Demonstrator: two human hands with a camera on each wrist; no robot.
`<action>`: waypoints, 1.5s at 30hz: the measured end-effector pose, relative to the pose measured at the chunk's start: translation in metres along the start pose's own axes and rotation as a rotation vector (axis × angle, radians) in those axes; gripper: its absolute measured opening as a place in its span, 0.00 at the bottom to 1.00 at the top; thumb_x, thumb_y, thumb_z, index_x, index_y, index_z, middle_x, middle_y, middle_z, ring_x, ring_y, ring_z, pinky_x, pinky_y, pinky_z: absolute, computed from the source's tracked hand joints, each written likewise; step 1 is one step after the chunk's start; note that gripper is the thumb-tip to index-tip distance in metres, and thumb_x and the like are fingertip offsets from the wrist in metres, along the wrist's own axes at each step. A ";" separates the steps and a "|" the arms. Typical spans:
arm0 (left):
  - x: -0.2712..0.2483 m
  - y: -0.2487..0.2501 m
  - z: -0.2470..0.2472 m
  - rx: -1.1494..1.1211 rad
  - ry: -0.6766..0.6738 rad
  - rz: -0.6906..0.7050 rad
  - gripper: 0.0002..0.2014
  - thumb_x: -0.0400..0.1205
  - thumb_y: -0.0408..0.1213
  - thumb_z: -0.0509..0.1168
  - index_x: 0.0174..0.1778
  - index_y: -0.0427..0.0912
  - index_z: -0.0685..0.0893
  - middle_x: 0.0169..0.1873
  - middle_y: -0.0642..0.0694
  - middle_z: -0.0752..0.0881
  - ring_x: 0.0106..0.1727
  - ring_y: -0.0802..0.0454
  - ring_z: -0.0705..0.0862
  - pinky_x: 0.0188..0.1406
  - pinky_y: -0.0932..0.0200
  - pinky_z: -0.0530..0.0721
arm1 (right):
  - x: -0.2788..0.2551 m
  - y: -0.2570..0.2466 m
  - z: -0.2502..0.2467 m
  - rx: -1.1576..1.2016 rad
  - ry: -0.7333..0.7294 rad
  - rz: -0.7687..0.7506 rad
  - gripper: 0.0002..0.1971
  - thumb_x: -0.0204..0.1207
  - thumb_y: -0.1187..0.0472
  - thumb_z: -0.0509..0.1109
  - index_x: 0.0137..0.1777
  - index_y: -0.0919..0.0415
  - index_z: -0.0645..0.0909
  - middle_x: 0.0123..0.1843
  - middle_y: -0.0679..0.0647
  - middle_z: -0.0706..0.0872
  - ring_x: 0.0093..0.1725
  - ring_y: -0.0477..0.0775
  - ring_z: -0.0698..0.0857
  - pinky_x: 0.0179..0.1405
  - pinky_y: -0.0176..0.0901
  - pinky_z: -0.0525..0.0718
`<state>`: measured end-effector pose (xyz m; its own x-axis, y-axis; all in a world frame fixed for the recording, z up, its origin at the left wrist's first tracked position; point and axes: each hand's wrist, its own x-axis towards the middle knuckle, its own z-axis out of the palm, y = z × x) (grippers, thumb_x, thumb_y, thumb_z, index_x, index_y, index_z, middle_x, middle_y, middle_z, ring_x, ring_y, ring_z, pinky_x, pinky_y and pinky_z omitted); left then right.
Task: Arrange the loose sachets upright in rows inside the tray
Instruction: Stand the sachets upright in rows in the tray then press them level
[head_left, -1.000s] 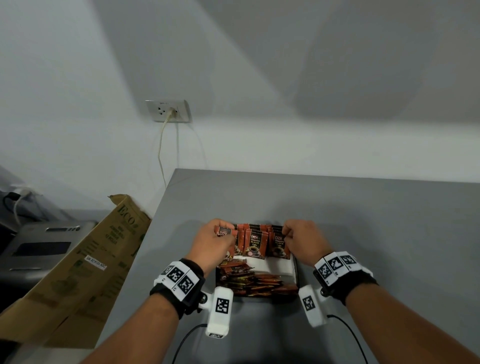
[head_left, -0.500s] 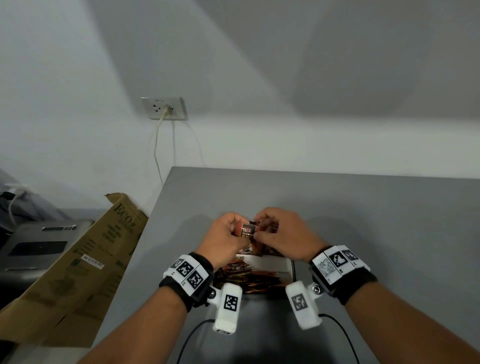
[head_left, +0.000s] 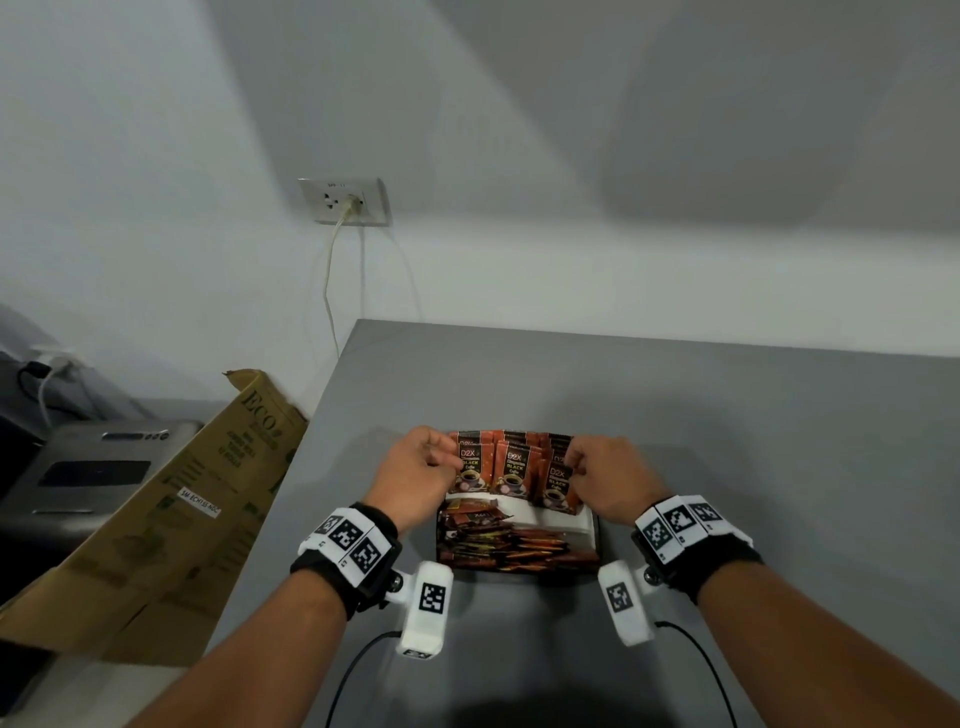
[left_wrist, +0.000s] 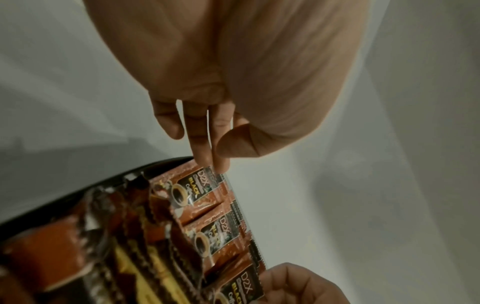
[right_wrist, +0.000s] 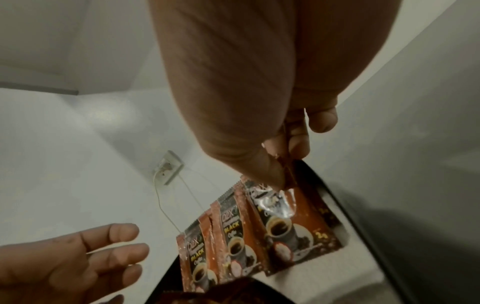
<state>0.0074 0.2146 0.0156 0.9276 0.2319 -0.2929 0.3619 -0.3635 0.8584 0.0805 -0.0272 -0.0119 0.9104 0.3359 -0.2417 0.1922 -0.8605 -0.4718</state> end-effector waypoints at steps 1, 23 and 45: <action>0.000 -0.001 0.000 0.012 -0.008 -0.001 0.11 0.81 0.24 0.64 0.50 0.46 0.80 0.47 0.48 0.90 0.50 0.54 0.88 0.39 0.66 0.79 | 0.000 0.001 0.001 0.000 0.009 0.010 0.11 0.74 0.67 0.68 0.47 0.48 0.82 0.45 0.49 0.90 0.45 0.51 0.89 0.50 0.48 0.89; -0.012 -0.017 -0.003 0.104 -0.158 0.065 0.24 0.71 0.22 0.73 0.54 0.52 0.77 0.47 0.50 0.78 0.42 0.57 0.77 0.37 0.68 0.76 | -0.012 -0.035 -0.004 0.047 0.100 -0.286 0.11 0.74 0.56 0.77 0.56 0.53 0.86 0.51 0.46 0.82 0.51 0.45 0.79 0.56 0.41 0.82; -0.006 -0.042 -0.004 0.102 -0.108 0.080 0.18 0.77 0.31 0.73 0.57 0.53 0.77 0.49 0.48 0.82 0.49 0.51 0.83 0.52 0.51 0.85 | 0.002 -0.080 0.027 0.025 -0.373 -0.267 0.22 0.75 0.44 0.73 0.67 0.51 0.83 0.60 0.46 0.87 0.56 0.45 0.84 0.57 0.38 0.81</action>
<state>-0.0139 0.2325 -0.0169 0.9563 0.1024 -0.2739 0.2893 -0.4680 0.8350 0.0567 0.0531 0.0026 0.6353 0.6634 -0.3953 0.3892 -0.7172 -0.5780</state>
